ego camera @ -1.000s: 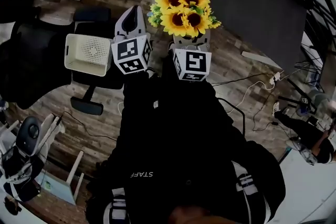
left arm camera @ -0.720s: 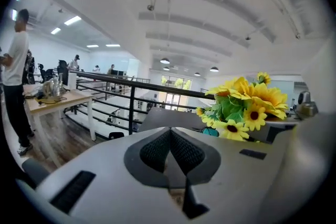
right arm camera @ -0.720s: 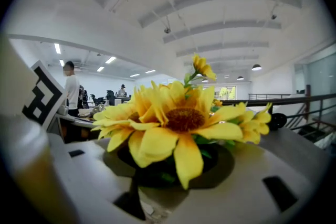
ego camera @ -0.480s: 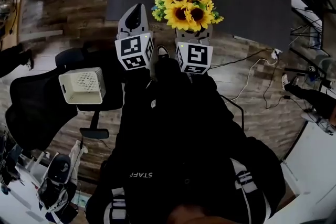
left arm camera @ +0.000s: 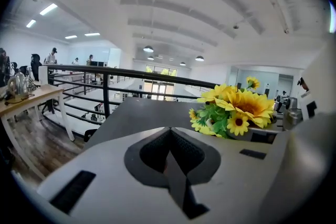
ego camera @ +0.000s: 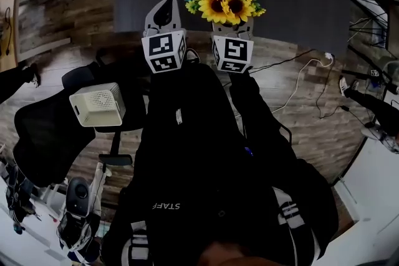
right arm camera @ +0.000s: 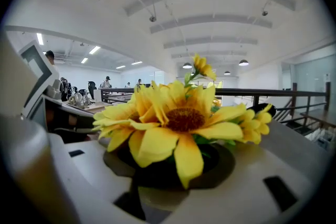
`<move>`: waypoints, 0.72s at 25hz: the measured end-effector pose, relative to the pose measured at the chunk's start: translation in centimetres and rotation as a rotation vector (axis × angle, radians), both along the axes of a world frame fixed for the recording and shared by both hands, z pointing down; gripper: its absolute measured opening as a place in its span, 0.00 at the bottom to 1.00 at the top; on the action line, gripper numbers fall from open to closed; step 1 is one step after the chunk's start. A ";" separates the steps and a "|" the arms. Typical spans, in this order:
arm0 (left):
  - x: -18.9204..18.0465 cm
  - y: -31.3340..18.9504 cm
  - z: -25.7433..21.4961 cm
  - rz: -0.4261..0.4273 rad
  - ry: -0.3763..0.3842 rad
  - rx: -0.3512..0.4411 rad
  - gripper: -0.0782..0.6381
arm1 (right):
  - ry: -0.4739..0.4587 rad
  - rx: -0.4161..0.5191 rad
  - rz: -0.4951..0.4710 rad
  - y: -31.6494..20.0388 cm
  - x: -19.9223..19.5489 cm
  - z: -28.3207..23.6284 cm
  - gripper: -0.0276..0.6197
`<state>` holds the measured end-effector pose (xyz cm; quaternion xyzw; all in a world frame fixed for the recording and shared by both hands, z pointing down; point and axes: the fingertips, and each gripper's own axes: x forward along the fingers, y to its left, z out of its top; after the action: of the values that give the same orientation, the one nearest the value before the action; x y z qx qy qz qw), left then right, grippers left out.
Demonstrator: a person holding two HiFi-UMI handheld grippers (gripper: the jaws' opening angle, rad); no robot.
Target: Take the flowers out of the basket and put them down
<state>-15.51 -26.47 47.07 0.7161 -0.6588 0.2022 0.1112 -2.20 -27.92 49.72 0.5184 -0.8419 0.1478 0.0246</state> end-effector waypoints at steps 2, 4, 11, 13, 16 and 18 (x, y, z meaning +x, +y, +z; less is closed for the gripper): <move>0.1 -0.4 1.1 0.006 0.002 -0.017 0.11 | 0.007 -0.007 0.002 -0.5 -0.1 1.2 0.41; 0.2 -0.7 2.1 0.017 -0.001 -0.033 0.11 | 0.018 -0.007 0.007 -1.1 -0.2 2.5 0.41; -0.8 -1.2 5.5 0.039 -0.011 -0.094 0.11 | 0.036 -0.063 0.021 -2.6 -1.6 7.8 0.42; -0.7 -1.2 6.1 0.050 -0.014 -0.103 0.11 | 0.038 -0.068 0.026 -2.8 -1.5 8.7 0.42; -1.1 -1.3 7.1 0.051 -0.007 -0.115 0.11 | 0.044 -0.070 0.027 -3.1 -1.7 9.9 0.42; -1.9 -1.1 7.7 0.054 -0.001 -0.127 0.11 | 0.047 -0.065 0.031 -3.0 -2.1 10.3 0.43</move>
<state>-17.38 -27.55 54.82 0.7249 -0.6252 0.2470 0.1504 -4.35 -30.94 60.05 0.5335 -0.8278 0.1634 0.0590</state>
